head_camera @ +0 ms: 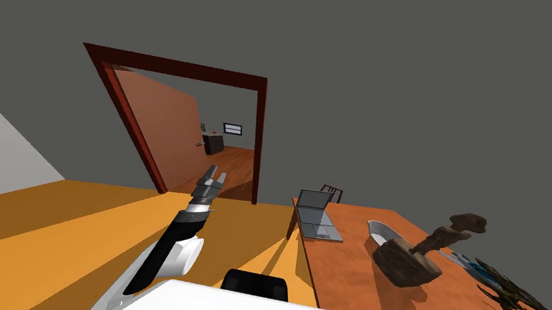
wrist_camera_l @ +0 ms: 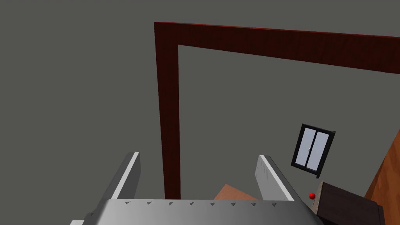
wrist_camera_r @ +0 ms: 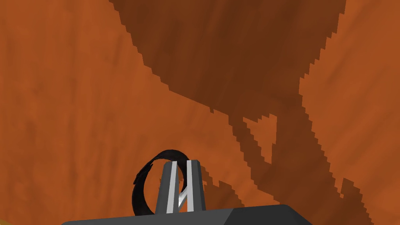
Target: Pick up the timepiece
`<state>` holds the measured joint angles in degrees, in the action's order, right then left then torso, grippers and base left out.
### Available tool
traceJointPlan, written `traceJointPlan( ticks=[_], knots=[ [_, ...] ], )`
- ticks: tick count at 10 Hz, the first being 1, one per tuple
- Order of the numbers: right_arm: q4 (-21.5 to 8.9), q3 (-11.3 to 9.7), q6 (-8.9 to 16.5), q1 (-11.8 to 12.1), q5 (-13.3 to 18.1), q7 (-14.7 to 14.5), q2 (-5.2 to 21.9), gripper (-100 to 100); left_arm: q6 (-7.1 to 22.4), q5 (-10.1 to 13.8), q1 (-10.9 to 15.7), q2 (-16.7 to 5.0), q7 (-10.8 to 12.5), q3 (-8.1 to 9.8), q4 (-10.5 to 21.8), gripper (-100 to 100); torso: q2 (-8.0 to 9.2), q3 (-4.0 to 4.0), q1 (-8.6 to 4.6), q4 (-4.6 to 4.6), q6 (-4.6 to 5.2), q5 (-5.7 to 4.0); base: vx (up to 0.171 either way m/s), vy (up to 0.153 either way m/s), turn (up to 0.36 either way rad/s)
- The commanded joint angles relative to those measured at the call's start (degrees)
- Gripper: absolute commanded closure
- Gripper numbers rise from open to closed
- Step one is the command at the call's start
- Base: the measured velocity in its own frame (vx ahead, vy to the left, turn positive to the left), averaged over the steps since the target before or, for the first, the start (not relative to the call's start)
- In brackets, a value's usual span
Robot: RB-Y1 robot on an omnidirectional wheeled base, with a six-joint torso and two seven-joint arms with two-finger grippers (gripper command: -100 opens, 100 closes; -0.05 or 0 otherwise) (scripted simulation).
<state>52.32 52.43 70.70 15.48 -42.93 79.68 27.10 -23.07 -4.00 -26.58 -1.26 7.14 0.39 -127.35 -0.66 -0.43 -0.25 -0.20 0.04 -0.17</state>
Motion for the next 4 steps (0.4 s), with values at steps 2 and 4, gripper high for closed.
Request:
traceJointPlan(
  ticks=[2, 4],
  knots=[
    [2.90, -0.37, 2.01, 1.81, -0.91, -2.52, -0.50, 100, 0.00, 0.00, 0.00, 0.00, 0.00, 0.00, 0.00, 0, 0.02, 0.01, 0.00, 0.00, 0.00, 0.00, 0.160, 0.013, -0.219],
    [2.48, -0.26, 1.72, 1.60, -0.76, -2.09, -0.47, 0, 0.00, 0.00, 0.02, 0.00, 0.00, -0.01, 0.00, 0, 0.34, 0.19, -0.13, 0.08, -0.07, -0.03, 0.035, 0.001, -0.013]
  ],
)
